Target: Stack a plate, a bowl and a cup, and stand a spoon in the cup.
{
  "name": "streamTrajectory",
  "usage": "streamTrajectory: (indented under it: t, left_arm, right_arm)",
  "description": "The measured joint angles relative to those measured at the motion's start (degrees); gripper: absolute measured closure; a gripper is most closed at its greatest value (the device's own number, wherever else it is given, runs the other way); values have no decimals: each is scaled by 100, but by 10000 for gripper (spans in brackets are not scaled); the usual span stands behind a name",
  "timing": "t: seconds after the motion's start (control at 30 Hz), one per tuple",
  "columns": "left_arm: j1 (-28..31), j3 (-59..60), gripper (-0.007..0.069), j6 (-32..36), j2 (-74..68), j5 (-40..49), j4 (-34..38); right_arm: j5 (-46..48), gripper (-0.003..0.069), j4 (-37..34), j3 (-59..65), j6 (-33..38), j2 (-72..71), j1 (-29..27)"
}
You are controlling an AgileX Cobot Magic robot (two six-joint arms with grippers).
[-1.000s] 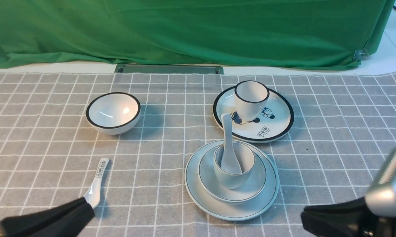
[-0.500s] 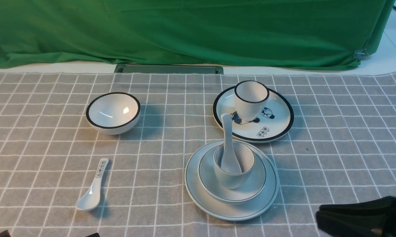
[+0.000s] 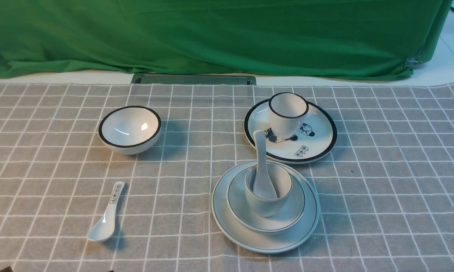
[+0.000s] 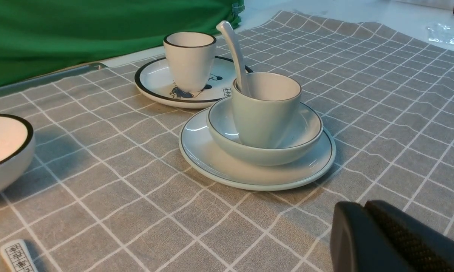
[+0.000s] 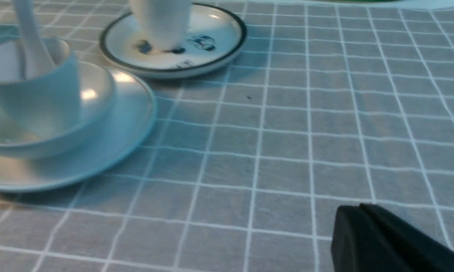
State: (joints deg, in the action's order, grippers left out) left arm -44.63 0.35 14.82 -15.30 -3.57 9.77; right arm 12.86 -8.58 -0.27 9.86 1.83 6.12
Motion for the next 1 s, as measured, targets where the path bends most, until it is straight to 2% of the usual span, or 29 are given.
streamTrajectory:
  t: [0.53, 1.0]
  left_arm:
    - [0, 3, 613, 0, 11, 12, 0]
    - [0, 3, 613, 0, 11, 12, 0]
  right_arm:
    - [42, 640, 54, 59, 11, -175, -81]
    - [42, 599, 57, 59, 11, -175, -81]
